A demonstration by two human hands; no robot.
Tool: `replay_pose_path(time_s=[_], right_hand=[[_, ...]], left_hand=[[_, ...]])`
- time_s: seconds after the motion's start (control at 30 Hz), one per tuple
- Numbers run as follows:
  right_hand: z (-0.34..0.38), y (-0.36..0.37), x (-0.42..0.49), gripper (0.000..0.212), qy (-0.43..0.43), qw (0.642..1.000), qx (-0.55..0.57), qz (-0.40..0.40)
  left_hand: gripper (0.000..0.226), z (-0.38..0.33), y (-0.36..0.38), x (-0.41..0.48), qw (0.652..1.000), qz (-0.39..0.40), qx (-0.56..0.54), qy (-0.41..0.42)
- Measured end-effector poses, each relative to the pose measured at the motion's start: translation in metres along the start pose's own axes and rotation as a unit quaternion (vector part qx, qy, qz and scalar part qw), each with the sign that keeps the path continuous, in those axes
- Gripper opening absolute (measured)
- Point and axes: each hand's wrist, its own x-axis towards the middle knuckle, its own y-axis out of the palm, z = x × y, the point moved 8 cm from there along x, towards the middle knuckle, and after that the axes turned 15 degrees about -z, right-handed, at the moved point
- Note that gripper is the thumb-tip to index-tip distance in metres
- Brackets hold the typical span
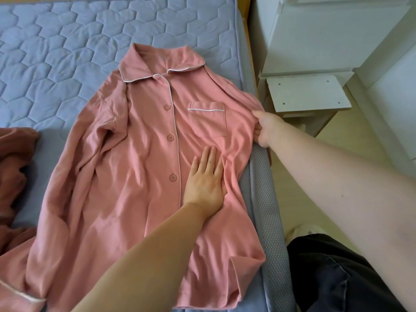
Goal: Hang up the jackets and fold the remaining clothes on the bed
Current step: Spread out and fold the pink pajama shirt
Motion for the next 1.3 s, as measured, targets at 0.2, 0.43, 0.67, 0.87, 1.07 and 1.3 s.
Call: replay_pose_path(time_s=[0.2,0.43,0.67,0.87,1.07,1.3], right_hand=[[0.06,-0.02,0.012,0.037,-0.157,0.97,-0.001,-0.185],[0.032,-0.026,0.035,0.06,-0.179,0.953,-0.18,-0.164],[0.009,-0.026,-0.034,0.032,-0.419,0.87,-0.23,-0.123],[-0.043,-0.017,-0.092,0.029,-0.432,0.838,-0.332,-0.015],[-0.105,-0.058,-0.114,0.039,-0.405,0.834,-0.373,0.015],[-0.17,-0.143,-0.158,0.006,-0.392,0.884,-0.229,-0.114]], left_hand=[[0.061,0.006,-0.002,0.004,0.995,-0.092,-0.019,-0.016],[0.061,0.008,0.003,0.004,0.996,-0.079,-0.032,-0.021],[0.061,0.012,0.004,0.005,0.995,-0.078,-0.052,-0.038],[0.059,0.011,0.0,0.003,0.991,-0.098,-0.063,-0.058],[0.065,0.008,-0.004,-0.006,0.991,-0.092,-0.058,-0.078],[0.057,-0.006,-0.008,-0.078,0.982,-0.049,-0.14,-0.117]])
